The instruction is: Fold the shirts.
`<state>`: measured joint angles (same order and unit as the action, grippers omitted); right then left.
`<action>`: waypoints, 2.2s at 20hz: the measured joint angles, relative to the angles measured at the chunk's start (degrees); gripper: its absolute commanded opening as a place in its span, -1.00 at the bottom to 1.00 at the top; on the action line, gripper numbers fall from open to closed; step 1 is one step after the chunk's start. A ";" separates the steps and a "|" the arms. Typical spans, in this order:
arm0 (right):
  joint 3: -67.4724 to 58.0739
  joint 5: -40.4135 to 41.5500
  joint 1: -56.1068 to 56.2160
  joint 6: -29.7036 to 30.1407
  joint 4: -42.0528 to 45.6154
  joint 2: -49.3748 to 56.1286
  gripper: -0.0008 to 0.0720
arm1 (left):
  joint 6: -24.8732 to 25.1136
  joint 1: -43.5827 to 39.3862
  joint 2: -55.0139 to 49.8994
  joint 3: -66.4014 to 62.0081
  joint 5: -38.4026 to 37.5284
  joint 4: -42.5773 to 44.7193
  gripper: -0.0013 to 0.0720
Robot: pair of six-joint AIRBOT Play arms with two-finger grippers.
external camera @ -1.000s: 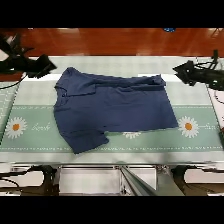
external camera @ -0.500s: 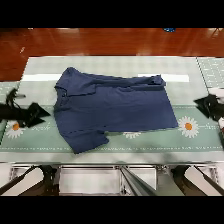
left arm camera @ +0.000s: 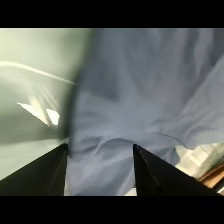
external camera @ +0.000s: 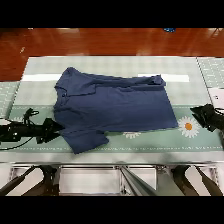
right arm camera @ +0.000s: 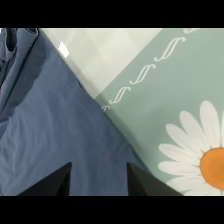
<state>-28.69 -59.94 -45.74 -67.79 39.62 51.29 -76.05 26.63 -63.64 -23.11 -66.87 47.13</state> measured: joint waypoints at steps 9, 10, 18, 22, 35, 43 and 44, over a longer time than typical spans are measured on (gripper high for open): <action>0.33 -3.48 -0.13 -5.68 9.20 6.10 0.14 | -0.09 -10.19 -1.20 0.48 10.14 -5.97 -0.91; 0.33 -4.55 -0.13 -5.84 9.92 7.91 0.14 | 0.04 -10.47 -1.22 0.48 10.38 -6.10 -0.91; 0.31 -7.87 -0.04 -2.40 5.20 19.41 0.14 | 0.59 -11.19 -1.22 0.48 11.17 -6.67 -0.91; -0.15 -6.84 4.74 -0.44 1.16 23.43 0.00 | 0.61 -12.57 -1.22 0.48 11.67 -6.69 -0.91; -32.44 -8.74 23.87 1.55 -7.78 17.79 -0.91 | 2.84 -10.38 6.93 -20.90 10.69 -13.00 -0.91; -61.59 -10.54 24.72 -2.36 -8.85 5.81 -0.91 | 3.74 -9.14 18.03 -55.41 14.95 -14.51 -0.91; -63.56 -11.17 24.79 -2.69 -8.35 3.78 -0.91 | 3.80 -9.11 19.87 -58.14 15.02 -14.47 -0.91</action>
<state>-92.25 -71.11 -20.95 -70.48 31.27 55.07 -72.25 17.52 -43.77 -81.25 -51.86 32.67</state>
